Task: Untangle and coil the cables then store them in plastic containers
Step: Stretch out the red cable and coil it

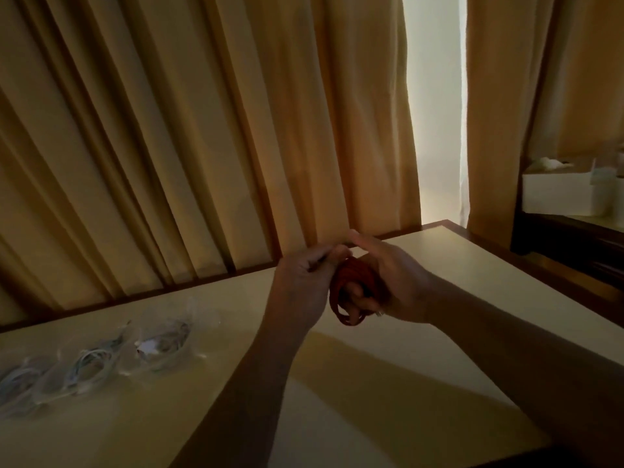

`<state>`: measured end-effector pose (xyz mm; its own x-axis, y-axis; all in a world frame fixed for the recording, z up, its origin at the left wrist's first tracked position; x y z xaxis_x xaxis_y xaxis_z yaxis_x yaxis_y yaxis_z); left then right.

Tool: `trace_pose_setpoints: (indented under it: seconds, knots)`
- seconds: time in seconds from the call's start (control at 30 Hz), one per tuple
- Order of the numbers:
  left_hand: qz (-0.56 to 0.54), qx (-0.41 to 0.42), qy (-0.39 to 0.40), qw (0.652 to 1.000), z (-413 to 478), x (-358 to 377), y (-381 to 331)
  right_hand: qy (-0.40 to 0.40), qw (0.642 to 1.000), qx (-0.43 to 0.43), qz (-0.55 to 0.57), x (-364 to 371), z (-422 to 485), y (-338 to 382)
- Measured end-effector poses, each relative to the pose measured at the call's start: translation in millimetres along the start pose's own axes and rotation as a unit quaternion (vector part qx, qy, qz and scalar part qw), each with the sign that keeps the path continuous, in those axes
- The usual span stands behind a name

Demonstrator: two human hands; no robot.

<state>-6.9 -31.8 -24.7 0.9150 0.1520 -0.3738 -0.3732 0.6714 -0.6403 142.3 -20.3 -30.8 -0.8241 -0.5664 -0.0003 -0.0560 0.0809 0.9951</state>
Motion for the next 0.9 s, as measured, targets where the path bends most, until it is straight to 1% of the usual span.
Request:
trace_pose_setpoints:
  seconds: [0.07,0.2,0.27,0.33,0.4,0.5,0.63,0.7,0.8,0.83,0.9]
  knots:
    - [-0.099,-0.053,0.016,0.994,1.4,8.3,4.2,-0.013,1.000,0.003,0.024,-7.4,6.8,-7.1]
    - [-0.139,-0.079,0.014,0.987,3.8,19.7,20.5,0.009,0.998,0.016,0.056,-15.6,17.6,-14.3]
    - [-0.175,-0.096,0.033,0.979,-0.1,26.3,26.1,0.008,0.997,0.020,0.077,-15.3,19.2,-16.8]
    - [-0.198,-0.092,0.058,0.974,-6.9,29.8,28.1,-0.003,0.994,0.033,0.103,-13.1,20.2,-18.0]
    - [-0.157,-0.054,0.081,0.983,-9.6,29.6,27.0,-0.007,0.992,0.033,0.125,-13.0,21.0,-16.8]
    - [-0.097,0.010,0.076,0.992,-9.0,29.7,28.4,-0.044,0.992,0.020,0.118,-8.6,18.1,-15.8]
    - [0.020,0.049,0.058,0.997,-9.3,31.4,29.8,-0.177,0.979,0.019,0.100,-3.3,22.6,-21.2]
    - [0.056,0.062,0.043,0.996,-12.1,34.2,28.6,-0.240,0.967,0.016,0.079,-4.8,24.1,-24.5]
    - [0.049,0.044,0.003,0.998,-13.9,36.9,28.2,-0.278,0.960,-0.027,0.003,-5.1,22.8,-25.5]
    - [0.047,0.027,-0.023,0.998,-12.9,34.2,30.8,-0.289,0.955,-0.054,-0.045,-4.3,21.2,-24.5]
    - [0.049,-0.021,-0.077,0.996,-11.0,26.4,36.7,-0.315,0.926,-0.115,-0.173,-6.9,16.5,-22.2]
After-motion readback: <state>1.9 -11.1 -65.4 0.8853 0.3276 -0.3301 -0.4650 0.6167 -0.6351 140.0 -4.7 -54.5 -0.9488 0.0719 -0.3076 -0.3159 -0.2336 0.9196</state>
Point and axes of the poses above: each hand's wrist, its own z-axis towards the middle knuckle, its own x-axis out of the palm, y = z × x, the point moved 2 cm from there along z, towards the middle knuckle, and after that the axes turned 12 degrees about x, right-handed, at the moved point
